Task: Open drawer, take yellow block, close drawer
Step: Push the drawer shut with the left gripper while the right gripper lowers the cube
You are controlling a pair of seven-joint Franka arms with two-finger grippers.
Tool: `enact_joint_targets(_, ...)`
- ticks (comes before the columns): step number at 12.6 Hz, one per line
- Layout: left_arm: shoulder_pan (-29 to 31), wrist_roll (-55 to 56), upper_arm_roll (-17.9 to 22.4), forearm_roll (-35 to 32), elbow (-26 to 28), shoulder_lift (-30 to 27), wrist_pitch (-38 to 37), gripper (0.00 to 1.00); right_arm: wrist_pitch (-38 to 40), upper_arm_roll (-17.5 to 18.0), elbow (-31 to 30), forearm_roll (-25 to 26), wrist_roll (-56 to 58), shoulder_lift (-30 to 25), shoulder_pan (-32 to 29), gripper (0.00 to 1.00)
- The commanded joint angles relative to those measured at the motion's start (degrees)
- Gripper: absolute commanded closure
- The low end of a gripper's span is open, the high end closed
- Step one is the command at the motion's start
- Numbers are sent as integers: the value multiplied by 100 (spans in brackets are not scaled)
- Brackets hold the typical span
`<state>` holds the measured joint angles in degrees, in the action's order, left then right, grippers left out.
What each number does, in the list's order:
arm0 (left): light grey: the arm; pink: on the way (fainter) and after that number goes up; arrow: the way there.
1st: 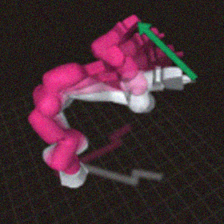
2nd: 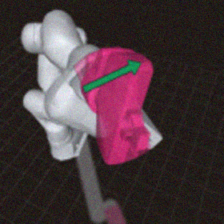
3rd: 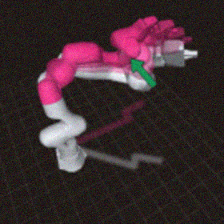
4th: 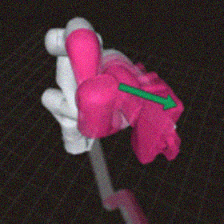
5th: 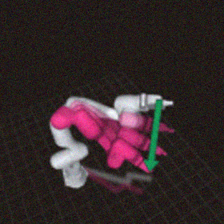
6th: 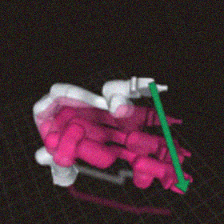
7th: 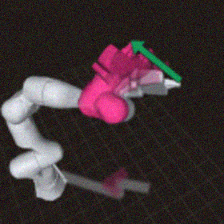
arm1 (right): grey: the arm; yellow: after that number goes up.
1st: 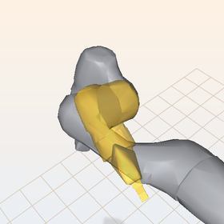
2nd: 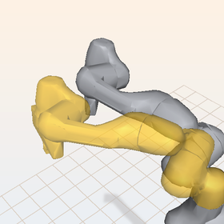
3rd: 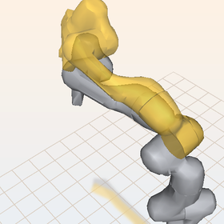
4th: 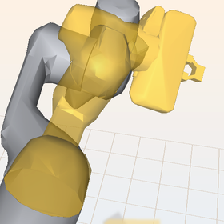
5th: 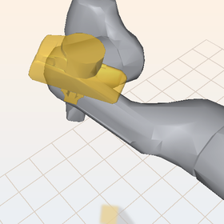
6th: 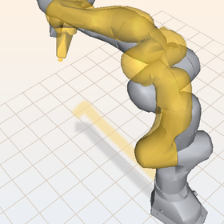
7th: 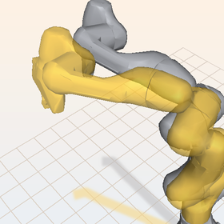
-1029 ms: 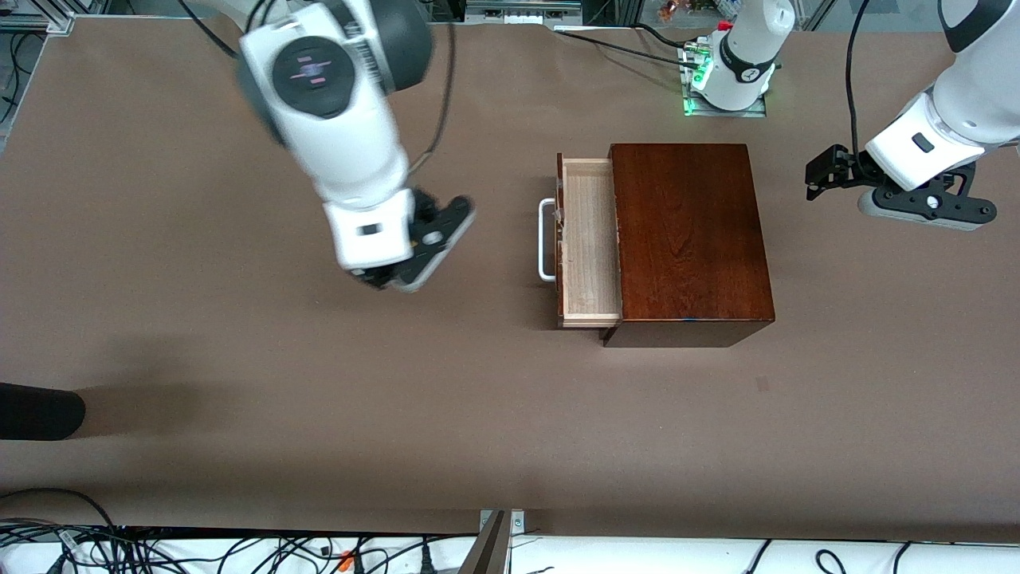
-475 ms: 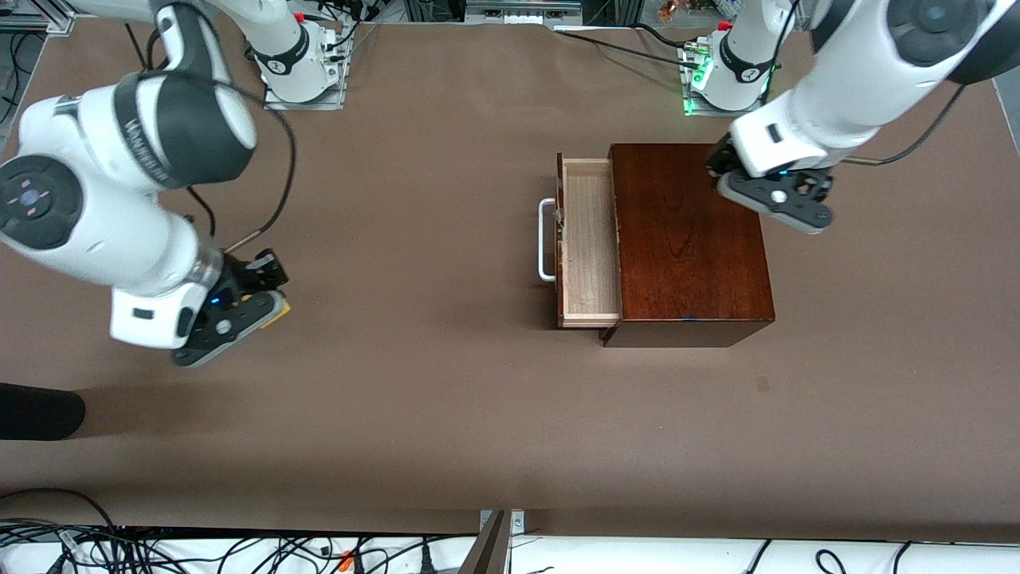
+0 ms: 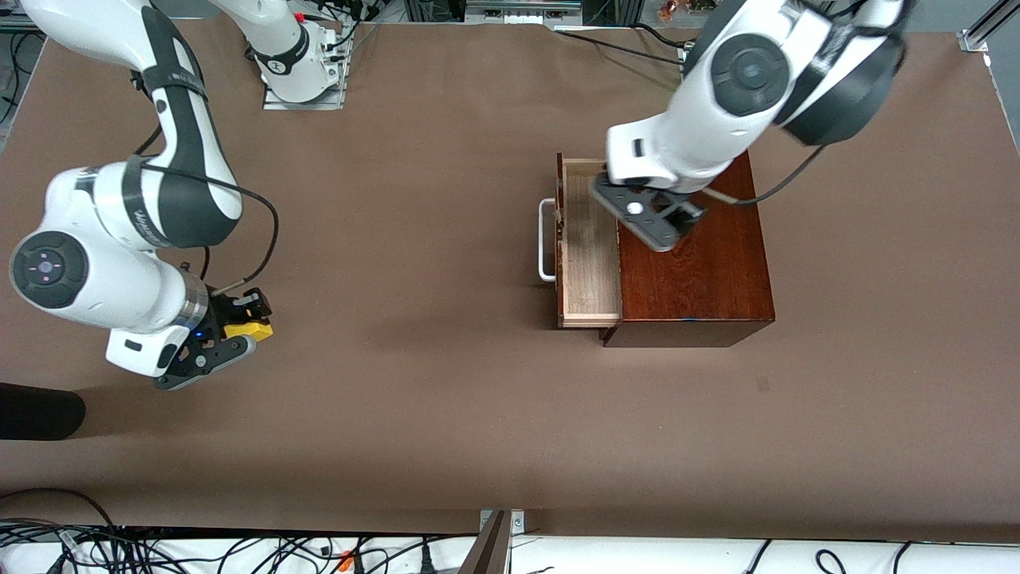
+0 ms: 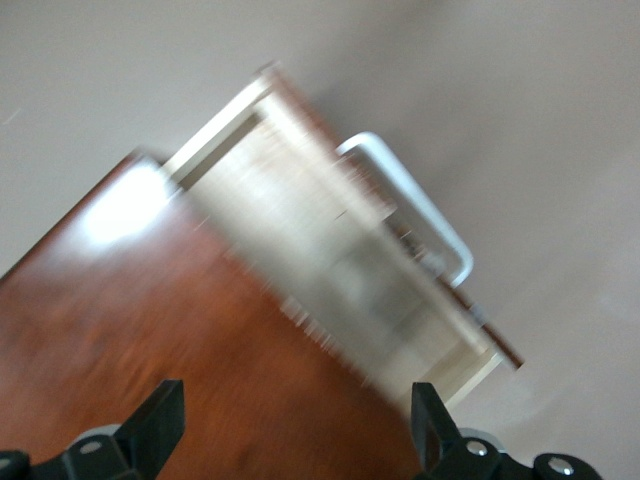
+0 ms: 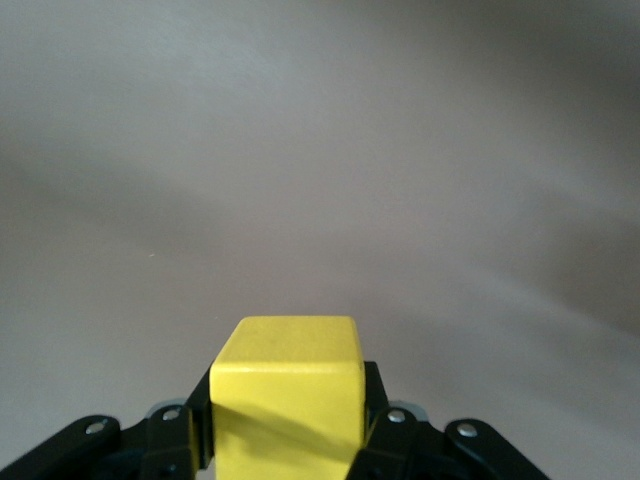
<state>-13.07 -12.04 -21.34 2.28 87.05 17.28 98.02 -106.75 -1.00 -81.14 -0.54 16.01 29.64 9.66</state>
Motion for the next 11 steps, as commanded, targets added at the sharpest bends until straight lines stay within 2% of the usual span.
enact_joint_targets(1,-589,-666,-11,97,-470,714,495,0,-1081,38,-1734,-113,-318,-740,-95,82)
enact_joint_targets(3,-916,-1122,-11,88,-479,1056,1093,0,-2265,38,-2552,-105,-423,-714,-130,72)
enact_joint_targets(5,-1057,-1938,-11,88,-479,1478,1621,0,-3208,38,-3125,-104,-493,-609,-148,72)
enact_joint_targets(8,-1189,-2836,7,0,-470,1831,1913,0,-3484,56,-3417,-104,-1274,-521,-148,72)
enact_joint_targets(11,-1321,-3410,-2,-535,-383,1981,2028,0,-3484,64,-3417,-96,-1733,-336,-148,70)
